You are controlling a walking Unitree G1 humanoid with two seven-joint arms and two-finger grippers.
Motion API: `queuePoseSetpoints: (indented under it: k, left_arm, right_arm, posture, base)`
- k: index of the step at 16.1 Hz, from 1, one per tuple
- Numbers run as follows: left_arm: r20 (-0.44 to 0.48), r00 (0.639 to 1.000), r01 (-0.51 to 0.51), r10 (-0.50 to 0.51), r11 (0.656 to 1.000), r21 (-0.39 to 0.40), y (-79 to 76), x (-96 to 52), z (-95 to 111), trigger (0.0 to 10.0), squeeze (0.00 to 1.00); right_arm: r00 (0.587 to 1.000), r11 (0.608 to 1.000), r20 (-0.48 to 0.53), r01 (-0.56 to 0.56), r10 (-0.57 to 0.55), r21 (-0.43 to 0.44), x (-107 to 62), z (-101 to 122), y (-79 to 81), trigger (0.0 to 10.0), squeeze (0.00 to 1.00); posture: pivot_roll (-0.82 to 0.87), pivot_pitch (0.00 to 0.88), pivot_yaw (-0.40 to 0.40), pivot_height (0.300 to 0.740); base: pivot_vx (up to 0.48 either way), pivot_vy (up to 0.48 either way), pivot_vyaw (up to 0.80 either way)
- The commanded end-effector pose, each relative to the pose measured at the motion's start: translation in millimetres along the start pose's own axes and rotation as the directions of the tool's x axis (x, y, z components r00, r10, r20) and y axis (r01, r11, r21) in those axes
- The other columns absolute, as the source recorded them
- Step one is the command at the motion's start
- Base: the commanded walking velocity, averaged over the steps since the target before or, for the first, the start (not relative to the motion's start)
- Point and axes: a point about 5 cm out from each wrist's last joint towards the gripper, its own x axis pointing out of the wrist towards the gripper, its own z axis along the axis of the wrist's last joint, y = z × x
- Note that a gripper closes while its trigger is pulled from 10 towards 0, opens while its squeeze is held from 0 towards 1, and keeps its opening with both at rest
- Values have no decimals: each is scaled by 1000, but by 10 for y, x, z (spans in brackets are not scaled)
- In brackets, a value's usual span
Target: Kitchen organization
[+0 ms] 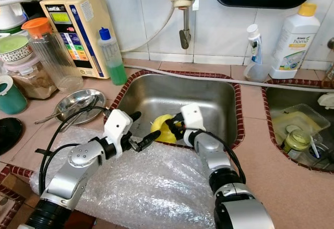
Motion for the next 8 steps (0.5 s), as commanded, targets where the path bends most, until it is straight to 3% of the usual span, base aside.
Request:
queuePoseSetpoints:
  k: [1, 2, 4, 6, 7, 8]
  left_arm:
    - [-1, 1000, 2, -2, 1000, 28, 28, 13, 35, 10000, 1000]
    - [-1, 1000, -3, 3, 1000, 26, 31, 14, 33, 10000, 1000]
    - [-1, 1000, -4, 4, 1000, 27, 30, 18, 34, 10000, 1000]
    - [-2, 1000, -4, 4, 1000, 29, 29, 21, 34, 10000, 1000]
    - [-4, 1000, -6, 7, 999, 32, 28, 22, 30, 10000, 1000]
    - [-5, 1000, -10, 10, 999, 34, 28, 19, 28, 10000, 1000]
  right_arm:
    - [999, 994, -50, -5, 10, 105, -21, -202, 100, 10000, 1000]
    - [1000, 992, 0, 22, -22, 128, -17, -121, 52, 10000, 1000]
    - [995, 995, 36, 90, -89, -52, -37, -58, -17, 10000, 1000]
    - [985, 959, 61, 171, -161, -225, -53, 8, -97, 10000, 1000]
    - [982, 954, 28, 189, -188, -234, -59, -18, -138, 10000, 1000]
    - [982, 980, -1, 190, -191, -58, -49, -40, -146, 10000, 1000]
  posture:
    - [102, 0, 132, 740]
    - [99, 0, 133, 740]
    - [99, 0, 133, 740]
    - [99, 0, 133, 740]
    - [99, 0, 133, 740]
    - [102, 0, 132, 740]
  base:
    - [0, 0, 0]
    - [0, 0, 0]
    - [0, 0, 0]
    - [0, 0, 0]
    - [0, 0, 0]
    - [0, 0, 0]
